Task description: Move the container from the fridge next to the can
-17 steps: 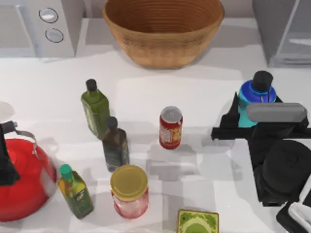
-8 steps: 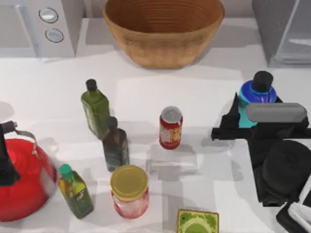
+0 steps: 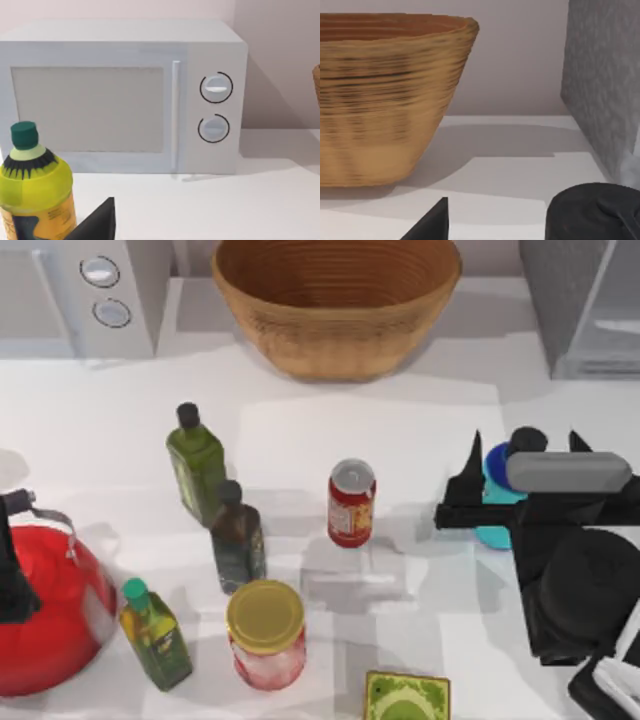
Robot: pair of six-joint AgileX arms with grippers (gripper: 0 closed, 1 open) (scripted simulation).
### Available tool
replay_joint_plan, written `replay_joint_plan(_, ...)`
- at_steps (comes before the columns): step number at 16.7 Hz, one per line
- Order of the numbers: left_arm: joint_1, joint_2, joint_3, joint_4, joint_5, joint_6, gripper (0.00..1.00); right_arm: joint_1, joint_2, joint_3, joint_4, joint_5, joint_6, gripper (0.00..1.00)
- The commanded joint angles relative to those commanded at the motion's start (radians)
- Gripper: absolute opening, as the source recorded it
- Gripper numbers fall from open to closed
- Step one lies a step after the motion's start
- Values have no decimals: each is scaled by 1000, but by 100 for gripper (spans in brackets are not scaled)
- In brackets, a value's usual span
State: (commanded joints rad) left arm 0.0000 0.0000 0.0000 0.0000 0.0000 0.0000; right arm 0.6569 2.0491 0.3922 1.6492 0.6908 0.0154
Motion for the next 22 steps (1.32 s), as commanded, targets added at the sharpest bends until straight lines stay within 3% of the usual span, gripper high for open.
replay_joint_plan(7, 0, 0, 0, 0, 0, 0, 100, 2, -1, -2, 3, 3, 0, 100)
replay_joint_plan(13, 0, 0, 0, 0, 0, 0, 100, 81, -19, -91, 71, 81, 1, 100)
replay_joint_plan(18, 0, 0, 0, 0, 0, 0, 100, 74, -25, -88, 61, 76, 1, 100)
replay_joint_plan(22, 0, 0, 0, 0, 0, 0, 100, 33, -170, -98, -44, 21, 1, 100)
